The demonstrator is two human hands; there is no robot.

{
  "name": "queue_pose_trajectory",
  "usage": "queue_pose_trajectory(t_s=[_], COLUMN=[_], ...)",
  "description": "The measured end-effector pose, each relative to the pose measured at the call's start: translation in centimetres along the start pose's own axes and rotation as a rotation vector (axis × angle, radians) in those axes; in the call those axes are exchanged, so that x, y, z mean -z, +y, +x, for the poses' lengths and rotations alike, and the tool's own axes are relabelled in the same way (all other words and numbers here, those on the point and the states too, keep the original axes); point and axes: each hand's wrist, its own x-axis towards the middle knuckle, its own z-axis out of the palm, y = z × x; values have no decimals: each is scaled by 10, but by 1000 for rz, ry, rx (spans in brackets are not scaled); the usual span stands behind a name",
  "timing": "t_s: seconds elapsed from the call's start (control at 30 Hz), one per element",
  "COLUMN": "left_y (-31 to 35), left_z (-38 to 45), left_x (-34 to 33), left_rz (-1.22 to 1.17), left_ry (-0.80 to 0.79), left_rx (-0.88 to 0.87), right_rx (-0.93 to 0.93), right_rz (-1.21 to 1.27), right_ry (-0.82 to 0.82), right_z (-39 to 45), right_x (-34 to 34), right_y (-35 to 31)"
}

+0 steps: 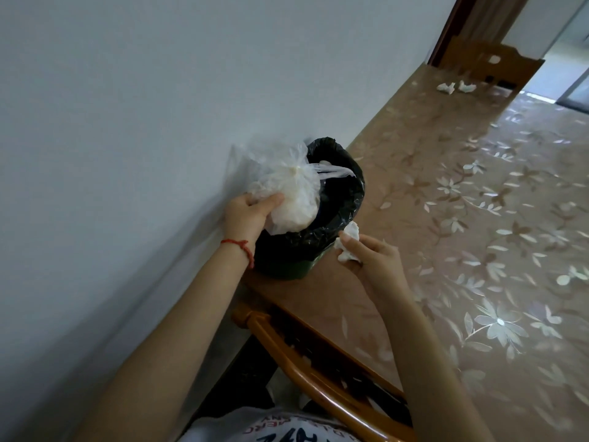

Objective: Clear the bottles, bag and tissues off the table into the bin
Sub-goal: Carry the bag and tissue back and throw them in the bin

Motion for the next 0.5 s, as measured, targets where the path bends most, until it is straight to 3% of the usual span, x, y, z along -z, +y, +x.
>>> queue_pose_trajectory(t_s=[0.3, 0.4, 0.5], left_y=[6, 3, -2], left_z=[5, -2, -15], left_x=[-10, -1, 12], left_rz=[33, 136, 409], left_ry=[-120, -98, -90], left_rx=[5, -84, -296], right_rx=[-5, -9, -9], right_rz=[29, 7, -17], right_ry=[-3, -8, -11], right_z=[-1, 1, 5], right_x=[-4, -6, -9], right_y=[5, 7, 7])
